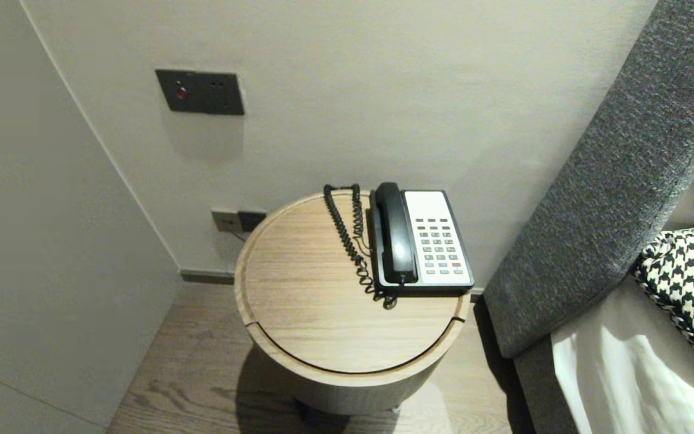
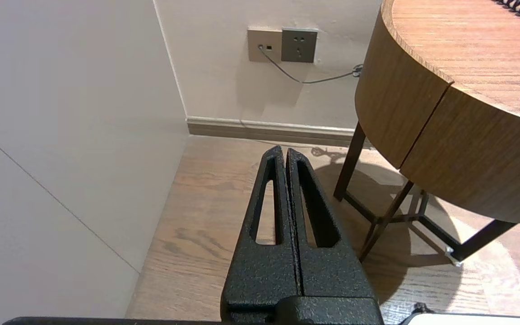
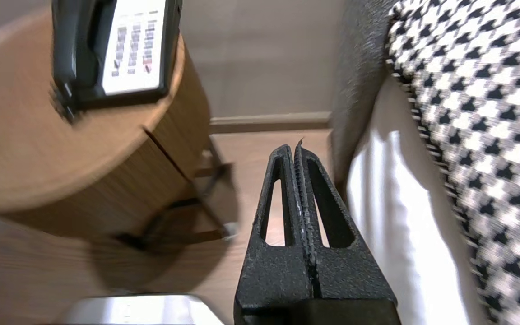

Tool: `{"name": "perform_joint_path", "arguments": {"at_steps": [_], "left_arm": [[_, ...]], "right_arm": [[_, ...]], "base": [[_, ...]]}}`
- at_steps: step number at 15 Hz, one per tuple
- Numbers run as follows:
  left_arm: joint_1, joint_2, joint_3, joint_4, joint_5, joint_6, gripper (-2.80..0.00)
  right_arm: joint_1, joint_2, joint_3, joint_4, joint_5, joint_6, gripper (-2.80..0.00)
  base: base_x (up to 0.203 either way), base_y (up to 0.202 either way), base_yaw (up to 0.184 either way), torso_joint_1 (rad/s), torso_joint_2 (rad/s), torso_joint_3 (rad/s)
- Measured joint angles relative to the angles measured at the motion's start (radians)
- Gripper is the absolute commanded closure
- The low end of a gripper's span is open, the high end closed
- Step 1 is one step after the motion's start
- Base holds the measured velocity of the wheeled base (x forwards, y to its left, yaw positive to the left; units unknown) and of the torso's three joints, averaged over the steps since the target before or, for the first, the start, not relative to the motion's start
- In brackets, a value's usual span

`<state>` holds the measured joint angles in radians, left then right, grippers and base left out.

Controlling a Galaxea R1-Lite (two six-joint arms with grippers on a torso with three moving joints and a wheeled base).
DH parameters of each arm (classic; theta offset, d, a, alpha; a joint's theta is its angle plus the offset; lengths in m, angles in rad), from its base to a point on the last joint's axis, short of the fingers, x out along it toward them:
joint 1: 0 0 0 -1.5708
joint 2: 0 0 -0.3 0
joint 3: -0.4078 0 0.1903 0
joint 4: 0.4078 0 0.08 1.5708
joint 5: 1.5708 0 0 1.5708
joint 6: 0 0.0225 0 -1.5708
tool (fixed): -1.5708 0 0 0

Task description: Open the nightstand drawer

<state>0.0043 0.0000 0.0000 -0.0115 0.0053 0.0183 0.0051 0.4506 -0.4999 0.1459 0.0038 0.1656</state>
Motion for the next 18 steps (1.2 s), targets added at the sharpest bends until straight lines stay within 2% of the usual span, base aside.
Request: {"name": "perform_joint_path", "arguments": {"at_steps": [2, 4, 6, 9, 14, 16, 18], "left_arm": [[0.0, 0.0, 0.0, 0.0, 0.0, 0.0, 0.0], [0.0, 0.0, 0.0, 0.0, 0.0, 0.0, 0.0], [0.0, 0.0, 0.0, 0.0, 0.0, 0.0, 0.0], [0.0, 0.0, 0.0, 0.0, 0.0, 0.0, 0.0], [0.0, 0.0, 0.0, 0.0, 0.0, 0.001, 0.0], [0.0, 0.0, 0.0, 0.0, 0.0, 0.0, 0.0], [0.0, 0.0, 0.0, 0.0, 0.0, 0.0, 0.0]], "right_arm": [[0.003, 0.145, -0.114, 0.034, 0.007, 0.09, 0.0], [0.038, 0.289, -0.285, 0.099, 0.021, 0.224, 0.0], [0.13, 0.43, -0.452, 0.209, 0.031, 0.388, 0.0], [0.301, 0.605, -0.587, 0.33, 0.033, 0.569, 0.0], [0.469, 0.86, -0.764, 0.52, 0.039, 0.694, 0.0], [0.53, 0.934, -0.792, 0.543, 0.04, 0.713, 0.0], [0.555, 0.996, -0.802, 0.545, 0.04, 0.715, 0.0]], "base": [[0.0, 0.0, 0.0, 0.0, 0.0, 0.0], [0.0, 0.0, 0.0, 0.0, 0.0, 0.0], [0.0, 0.0, 0.0, 0.0, 0.0, 0.0], [0.0, 0.0, 0.0, 0.0, 0.0, 0.0], [0.0, 0.0, 0.0, 0.0, 0.0, 0.0], [0.0, 0.0, 0.0, 0.0, 0.0, 0.0], [0.0, 0.0, 0.0, 0.0, 0.0, 0.0]]}}
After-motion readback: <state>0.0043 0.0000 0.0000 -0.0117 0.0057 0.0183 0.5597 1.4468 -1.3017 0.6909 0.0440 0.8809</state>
